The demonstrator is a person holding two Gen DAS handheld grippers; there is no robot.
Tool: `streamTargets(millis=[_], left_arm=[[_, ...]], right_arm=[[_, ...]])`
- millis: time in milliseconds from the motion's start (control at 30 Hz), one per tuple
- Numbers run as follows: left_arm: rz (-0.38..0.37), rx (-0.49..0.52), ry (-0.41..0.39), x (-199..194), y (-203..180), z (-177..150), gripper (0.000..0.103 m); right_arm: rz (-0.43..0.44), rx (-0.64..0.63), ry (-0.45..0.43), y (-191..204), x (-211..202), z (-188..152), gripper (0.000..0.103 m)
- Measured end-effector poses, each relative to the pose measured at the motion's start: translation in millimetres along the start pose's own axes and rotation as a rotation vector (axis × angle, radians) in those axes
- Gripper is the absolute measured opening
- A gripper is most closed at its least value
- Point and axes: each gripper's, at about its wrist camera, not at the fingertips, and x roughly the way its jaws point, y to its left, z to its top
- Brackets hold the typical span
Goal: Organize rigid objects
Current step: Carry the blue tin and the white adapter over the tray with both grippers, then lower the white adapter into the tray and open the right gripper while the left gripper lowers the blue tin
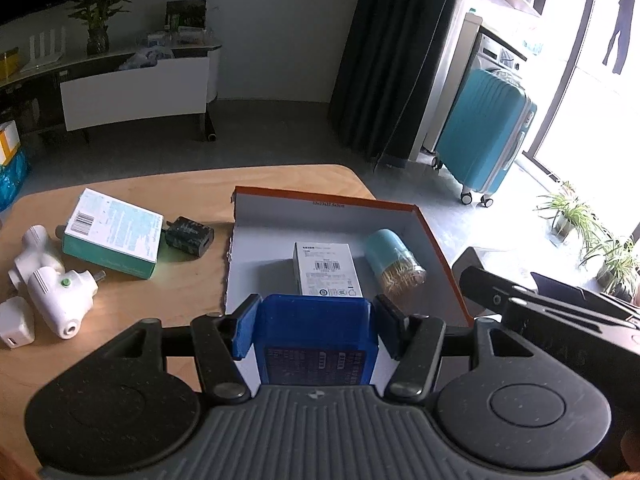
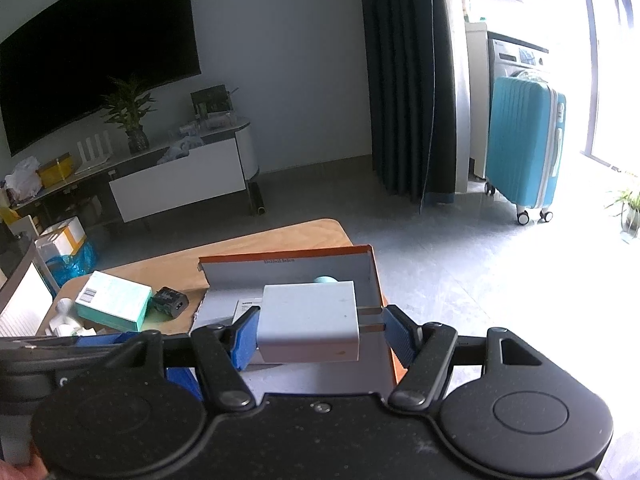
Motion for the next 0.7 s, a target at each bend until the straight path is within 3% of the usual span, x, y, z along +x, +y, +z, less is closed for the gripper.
streamTargets(millis=[700], left_arm=[[0.001, 0.009, 0.051, 19, 0, -5, 0.061]], right_arm=[[-0.002, 0.023, 0.073, -7, 35, -1, 0.079]])
